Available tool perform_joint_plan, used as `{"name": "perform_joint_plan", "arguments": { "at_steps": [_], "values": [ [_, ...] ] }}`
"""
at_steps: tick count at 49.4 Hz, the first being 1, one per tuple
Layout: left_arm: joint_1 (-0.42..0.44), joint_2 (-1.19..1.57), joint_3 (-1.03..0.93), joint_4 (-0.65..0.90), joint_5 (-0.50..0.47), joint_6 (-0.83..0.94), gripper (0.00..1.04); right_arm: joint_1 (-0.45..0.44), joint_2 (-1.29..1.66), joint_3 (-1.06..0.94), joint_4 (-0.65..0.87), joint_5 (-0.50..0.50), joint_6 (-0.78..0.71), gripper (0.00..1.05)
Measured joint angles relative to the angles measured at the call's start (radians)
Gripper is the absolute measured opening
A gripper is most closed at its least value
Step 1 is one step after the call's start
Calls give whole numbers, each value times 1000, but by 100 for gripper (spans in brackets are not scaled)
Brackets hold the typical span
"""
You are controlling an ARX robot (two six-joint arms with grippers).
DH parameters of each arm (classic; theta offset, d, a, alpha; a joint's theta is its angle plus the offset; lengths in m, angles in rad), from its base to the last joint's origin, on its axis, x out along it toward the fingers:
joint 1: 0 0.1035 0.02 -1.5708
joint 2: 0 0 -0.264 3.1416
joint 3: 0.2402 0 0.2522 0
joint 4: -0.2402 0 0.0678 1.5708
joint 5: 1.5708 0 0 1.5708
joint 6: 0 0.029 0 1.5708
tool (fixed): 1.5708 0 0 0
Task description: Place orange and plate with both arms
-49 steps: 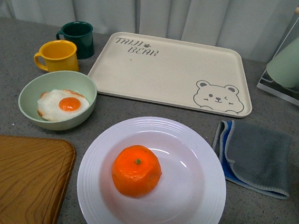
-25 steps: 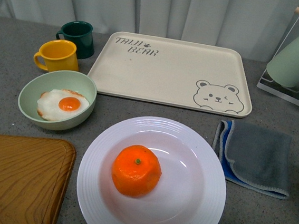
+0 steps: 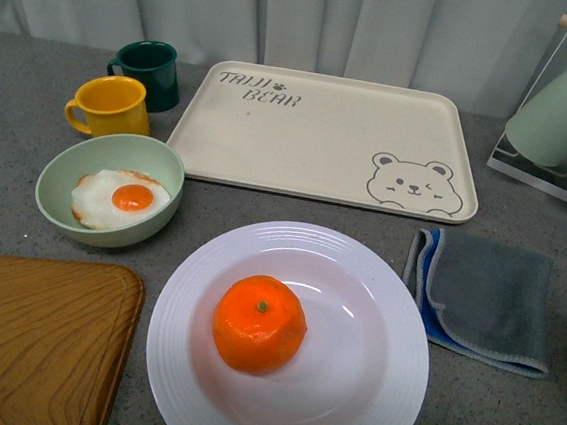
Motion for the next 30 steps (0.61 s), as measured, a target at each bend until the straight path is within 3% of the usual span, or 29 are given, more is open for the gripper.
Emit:
{"name": "perform_joint_plan", "arguments": {
  "at_steps": [6,13,17,30],
  "values": [
    [0,-1,0,0,1,0,73,68,384,82,169,-111,98,95],
    [0,-1,0,0,0,1,100,146,805,187,331,-321,238,95],
    [0,-1,0,0,0,0,98,169,1009,262,361,-439,309,95],
    [0,-1,0,0,1,0,98,162,1305,428,240,-646,370,95]
  ]
}}
